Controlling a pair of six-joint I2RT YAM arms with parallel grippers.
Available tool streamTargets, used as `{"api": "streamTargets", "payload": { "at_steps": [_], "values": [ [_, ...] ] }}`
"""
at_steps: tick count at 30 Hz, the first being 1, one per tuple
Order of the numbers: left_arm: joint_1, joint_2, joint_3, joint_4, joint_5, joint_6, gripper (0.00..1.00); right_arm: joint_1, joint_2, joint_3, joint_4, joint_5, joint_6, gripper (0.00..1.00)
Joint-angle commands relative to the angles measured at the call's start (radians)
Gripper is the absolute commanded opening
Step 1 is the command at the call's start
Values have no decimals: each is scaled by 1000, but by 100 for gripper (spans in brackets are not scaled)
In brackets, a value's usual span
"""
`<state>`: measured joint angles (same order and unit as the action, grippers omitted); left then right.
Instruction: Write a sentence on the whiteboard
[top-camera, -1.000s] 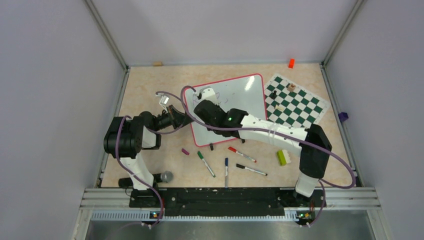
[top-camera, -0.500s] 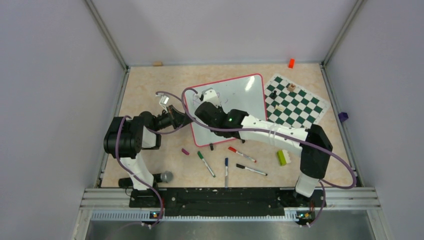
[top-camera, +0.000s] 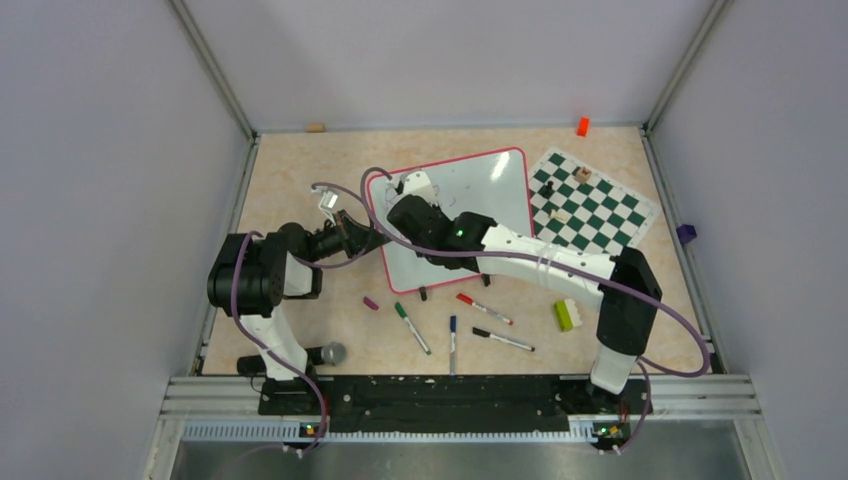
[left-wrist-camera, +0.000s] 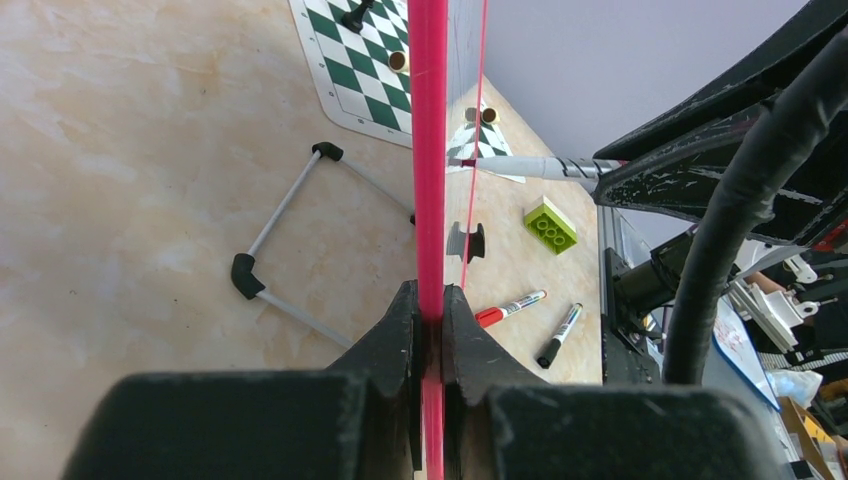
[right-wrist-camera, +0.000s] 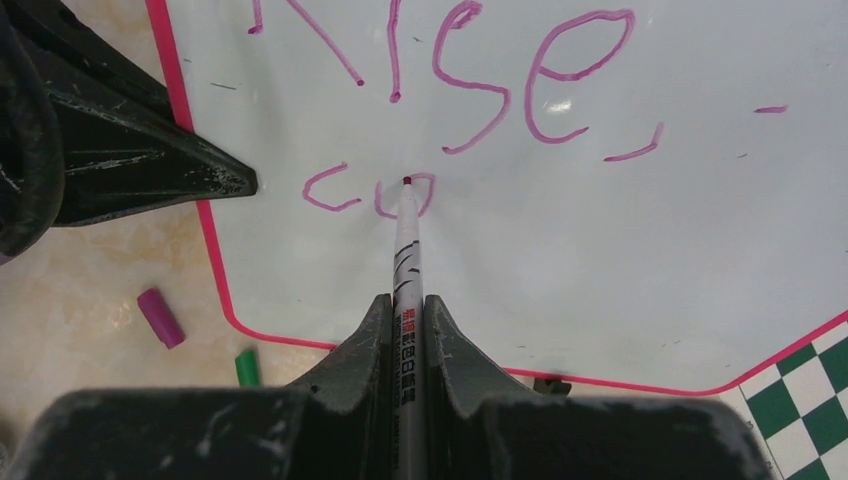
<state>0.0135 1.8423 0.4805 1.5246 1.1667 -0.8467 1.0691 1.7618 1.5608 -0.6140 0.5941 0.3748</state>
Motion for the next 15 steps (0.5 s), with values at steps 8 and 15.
{"api": "streamTargets", "payload": {
  "at_steps": [8, 15],
  "values": [
    [4, 2, 6, 95, 22, 38, 0, -13, -83, -50, 74, -44, -1, 0],
    [5, 2, 6, 95, 23, 38, 0, -25, -107, -59, 67, -18, -2, 0]
  ]
}}
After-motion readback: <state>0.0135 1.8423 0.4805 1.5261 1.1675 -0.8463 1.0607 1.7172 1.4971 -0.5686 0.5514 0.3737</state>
